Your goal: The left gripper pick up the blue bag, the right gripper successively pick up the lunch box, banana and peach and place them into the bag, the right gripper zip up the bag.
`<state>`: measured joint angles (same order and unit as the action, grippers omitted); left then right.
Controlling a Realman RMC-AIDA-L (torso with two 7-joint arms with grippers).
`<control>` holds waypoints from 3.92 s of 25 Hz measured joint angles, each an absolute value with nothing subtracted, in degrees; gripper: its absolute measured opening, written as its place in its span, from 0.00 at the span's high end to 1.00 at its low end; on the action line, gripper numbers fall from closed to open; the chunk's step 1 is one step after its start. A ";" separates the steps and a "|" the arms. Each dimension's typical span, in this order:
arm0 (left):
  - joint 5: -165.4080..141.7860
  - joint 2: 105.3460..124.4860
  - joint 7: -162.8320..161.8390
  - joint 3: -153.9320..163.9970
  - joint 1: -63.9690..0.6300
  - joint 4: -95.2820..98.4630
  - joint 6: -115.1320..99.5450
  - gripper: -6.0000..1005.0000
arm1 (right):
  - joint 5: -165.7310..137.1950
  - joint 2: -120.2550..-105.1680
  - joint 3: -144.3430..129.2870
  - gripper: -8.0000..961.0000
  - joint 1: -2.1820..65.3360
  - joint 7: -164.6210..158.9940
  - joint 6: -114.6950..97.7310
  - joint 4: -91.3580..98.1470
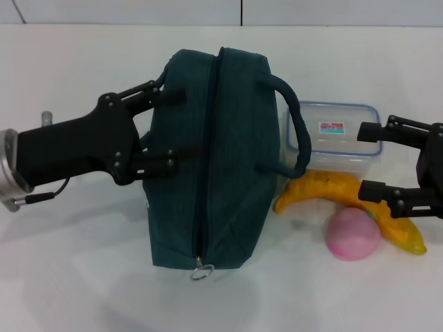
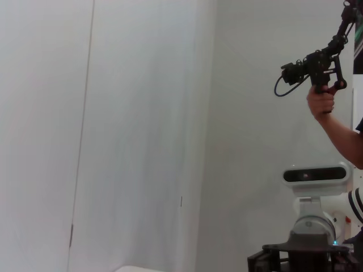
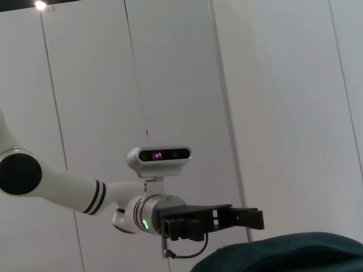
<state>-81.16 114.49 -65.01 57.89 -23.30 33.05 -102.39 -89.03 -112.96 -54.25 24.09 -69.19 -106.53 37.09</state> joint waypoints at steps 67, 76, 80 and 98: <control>-88.39 119.27 -86.63 52.90 -24.13 40.04 -82.99 0.16 | -88.24 -114.85 -54.23 0.12 24.01 -67.41 -104.55 36.17; -88.63 119.37 -86.89 53.22 -24.82 39.78 -83.24 0.42 | -86.78 -115.14 -50.64 0.12 23.87 -61.39 -104.40 27.52; -88.35 119.42 -89.04 53.05 -25.19 39.72 -83.09 0.53 | -86.72 -115.28 -45.29 0.12 24.23 -57.49 -104.40 20.16; -87.60 119.03 -88.85 52.64 -26.83 39.17 -81.46 0.91 | -69.47 -116.20 -20.71 0.13 25.43 -58.48 -89.42 -20.66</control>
<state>-87.60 119.03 -88.85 52.64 -26.83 39.17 -81.46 -69.47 -116.20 -20.71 25.43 -58.48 -89.42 -20.66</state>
